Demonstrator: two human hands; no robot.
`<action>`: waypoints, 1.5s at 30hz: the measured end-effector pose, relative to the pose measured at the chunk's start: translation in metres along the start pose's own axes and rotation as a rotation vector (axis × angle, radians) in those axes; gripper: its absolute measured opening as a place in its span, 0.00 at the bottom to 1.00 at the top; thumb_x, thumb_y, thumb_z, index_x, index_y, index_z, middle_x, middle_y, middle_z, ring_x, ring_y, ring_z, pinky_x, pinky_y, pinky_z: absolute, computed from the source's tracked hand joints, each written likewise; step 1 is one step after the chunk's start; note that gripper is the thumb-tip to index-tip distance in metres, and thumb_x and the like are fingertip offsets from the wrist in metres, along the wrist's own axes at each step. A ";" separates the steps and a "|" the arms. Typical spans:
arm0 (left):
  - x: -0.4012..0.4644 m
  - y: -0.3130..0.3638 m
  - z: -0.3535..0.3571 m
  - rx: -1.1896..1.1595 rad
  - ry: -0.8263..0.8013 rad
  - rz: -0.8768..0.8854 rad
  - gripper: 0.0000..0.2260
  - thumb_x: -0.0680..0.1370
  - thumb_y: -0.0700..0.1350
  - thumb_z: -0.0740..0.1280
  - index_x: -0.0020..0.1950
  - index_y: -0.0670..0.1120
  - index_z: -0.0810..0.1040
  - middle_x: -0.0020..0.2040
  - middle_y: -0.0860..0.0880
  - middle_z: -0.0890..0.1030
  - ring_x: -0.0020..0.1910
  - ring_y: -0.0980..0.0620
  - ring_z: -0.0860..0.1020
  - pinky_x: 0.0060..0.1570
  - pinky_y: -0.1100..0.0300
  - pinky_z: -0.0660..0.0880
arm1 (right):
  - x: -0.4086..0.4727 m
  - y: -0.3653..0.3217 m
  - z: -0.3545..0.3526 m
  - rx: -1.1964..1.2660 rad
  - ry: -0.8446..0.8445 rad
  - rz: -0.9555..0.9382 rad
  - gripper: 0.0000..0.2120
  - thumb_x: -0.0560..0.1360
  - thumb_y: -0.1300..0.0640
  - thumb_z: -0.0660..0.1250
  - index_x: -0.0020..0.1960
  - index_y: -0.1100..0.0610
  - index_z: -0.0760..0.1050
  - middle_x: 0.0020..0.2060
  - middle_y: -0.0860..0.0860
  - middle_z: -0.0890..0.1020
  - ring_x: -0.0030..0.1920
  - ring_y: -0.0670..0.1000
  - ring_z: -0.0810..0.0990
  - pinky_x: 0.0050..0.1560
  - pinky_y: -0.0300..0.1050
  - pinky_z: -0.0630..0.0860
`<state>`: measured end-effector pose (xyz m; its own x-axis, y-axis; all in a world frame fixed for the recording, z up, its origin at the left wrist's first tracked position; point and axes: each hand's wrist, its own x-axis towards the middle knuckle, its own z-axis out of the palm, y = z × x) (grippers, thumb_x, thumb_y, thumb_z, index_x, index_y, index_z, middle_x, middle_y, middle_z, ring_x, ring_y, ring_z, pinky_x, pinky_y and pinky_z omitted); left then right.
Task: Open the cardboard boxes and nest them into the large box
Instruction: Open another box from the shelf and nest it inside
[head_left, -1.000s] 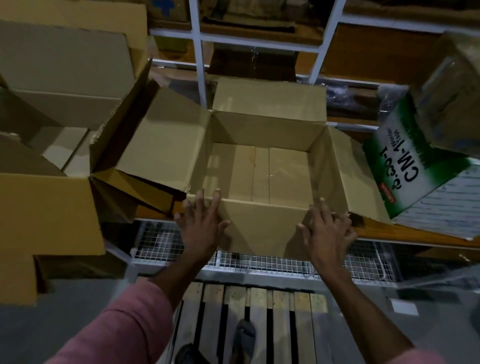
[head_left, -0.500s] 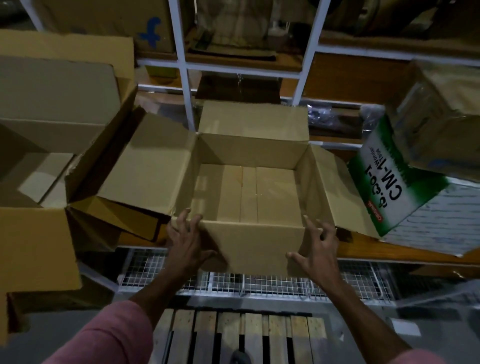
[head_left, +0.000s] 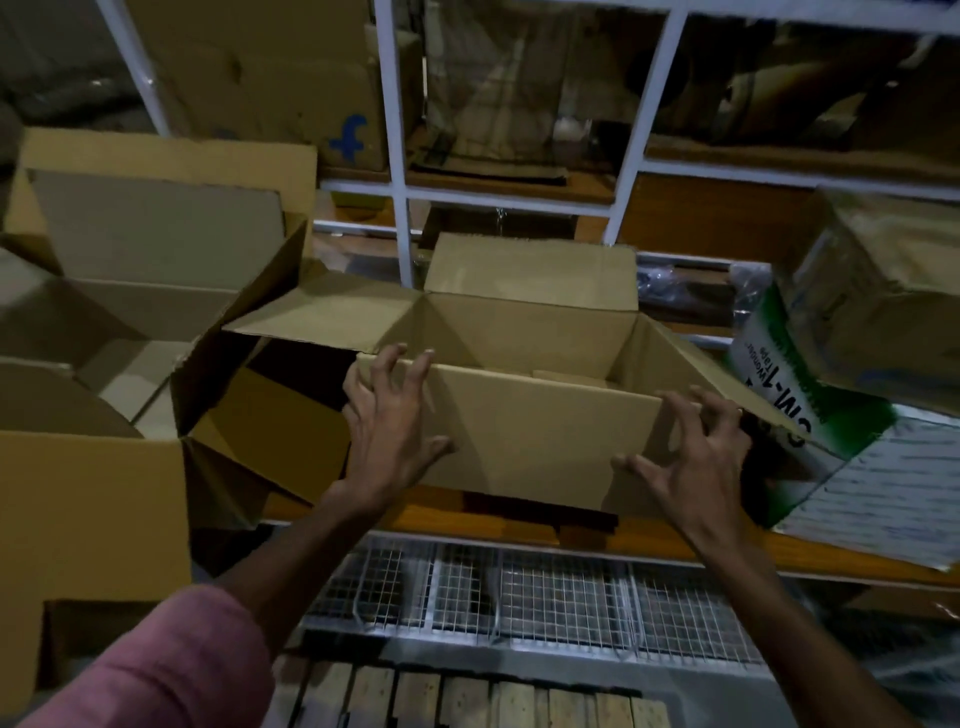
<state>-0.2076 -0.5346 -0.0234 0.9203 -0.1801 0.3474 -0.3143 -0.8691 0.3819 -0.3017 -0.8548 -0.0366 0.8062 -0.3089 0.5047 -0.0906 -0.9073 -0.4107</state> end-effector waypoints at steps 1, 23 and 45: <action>0.004 0.004 -0.010 -0.003 0.010 0.013 0.50 0.62 0.56 0.83 0.77 0.57 0.59 0.77 0.47 0.54 0.75 0.32 0.52 0.66 0.27 0.65 | 0.004 -0.003 -0.008 0.003 0.013 -0.002 0.43 0.58 0.51 0.86 0.69 0.50 0.72 0.70 0.57 0.64 0.66 0.67 0.66 0.63 0.67 0.71; 0.031 0.015 -0.206 0.131 0.396 0.171 0.51 0.60 0.60 0.83 0.76 0.56 0.59 0.76 0.45 0.54 0.72 0.28 0.58 0.60 0.25 0.69 | 0.070 -0.124 -0.121 0.125 0.295 -0.214 0.44 0.59 0.53 0.86 0.69 0.52 0.69 0.69 0.56 0.63 0.67 0.68 0.65 0.62 0.73 0.71; 0.021 -0.358 -0.408 0.717 0.348 0.290 0.72 0.53 0.69 0.81 0.82 0.51 0.37 0.80 0.36 0.33 0.75 0.21 0.40 0.68 0.20 0.47 | 0.075 -0.505 0.024 0.307 0.320 -0.252 0.39 0.61 0.53 0.85 0.66 0.52 0.69 0.66 0.59 0.64 0.65 0.65 0.66 0.59 0.59 0.75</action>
<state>-0.1712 -0.0387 0.1964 0.6651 -0.3908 0.6364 -0.1947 -0.9134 -0.3575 -0.1817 -0.4125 0.1906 0.5572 -0.2063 0.8044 0.2988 -0.8540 -0.4260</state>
